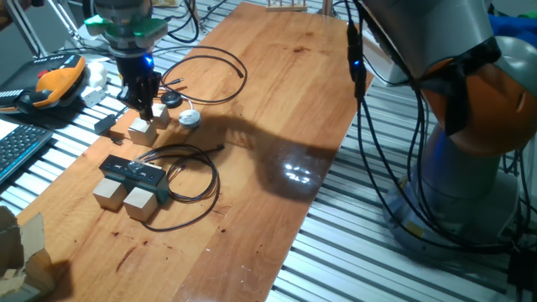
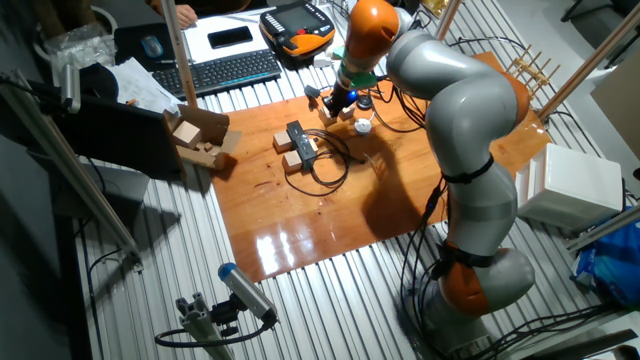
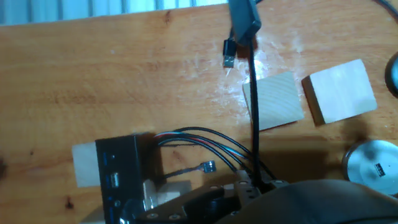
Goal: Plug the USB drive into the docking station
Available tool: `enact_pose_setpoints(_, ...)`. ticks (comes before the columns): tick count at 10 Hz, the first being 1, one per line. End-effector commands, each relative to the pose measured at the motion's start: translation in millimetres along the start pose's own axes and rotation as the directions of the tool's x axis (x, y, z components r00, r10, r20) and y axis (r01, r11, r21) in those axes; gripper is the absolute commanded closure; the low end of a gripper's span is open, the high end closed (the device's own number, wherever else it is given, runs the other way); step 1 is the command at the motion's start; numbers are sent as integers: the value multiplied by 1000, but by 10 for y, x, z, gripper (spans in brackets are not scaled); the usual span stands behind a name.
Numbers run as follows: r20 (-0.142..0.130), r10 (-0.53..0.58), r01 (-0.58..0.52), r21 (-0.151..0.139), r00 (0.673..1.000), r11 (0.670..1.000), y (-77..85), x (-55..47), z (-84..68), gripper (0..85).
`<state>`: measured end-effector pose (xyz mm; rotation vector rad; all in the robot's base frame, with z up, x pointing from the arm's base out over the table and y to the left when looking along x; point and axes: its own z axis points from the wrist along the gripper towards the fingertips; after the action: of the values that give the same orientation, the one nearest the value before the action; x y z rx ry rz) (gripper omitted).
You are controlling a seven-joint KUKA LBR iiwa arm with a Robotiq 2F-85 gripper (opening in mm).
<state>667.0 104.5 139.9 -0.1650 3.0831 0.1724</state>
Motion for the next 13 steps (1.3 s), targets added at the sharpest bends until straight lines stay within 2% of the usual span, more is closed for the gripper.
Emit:
enact_pose_setpoints(1,22,-31,30,45,999,999,-3,-1,-1,850)
enact_pose_setpoints(2,44,-55,54,14,998,998,-3,-1,-1,850)
enact_pose_setpoints(3,48,-76,76,-5,996,997,-3,-1,-1,850)
enact_pose_setpoints(4,37,-78,79,-22,996,997,-3,-1,-1,850)
enact_pose_setpoints(7,24,-110,110,20,994,994,-3,-1,-1,850)
enact_pose_setpoints(9,43,-116,115,18,992,993,-3,-1,-1,850)
enact_pose_setpoints(10,56,-118,118,-10,991,993,-3,-1,-1,850)
enact_pose_setpoints(11,39,-110,111,-21,993,994,-3,-1,-1,850)
enact_pose_setpoints(13,-21,-93,92,-62,995,994,-3,-1,-1,850)
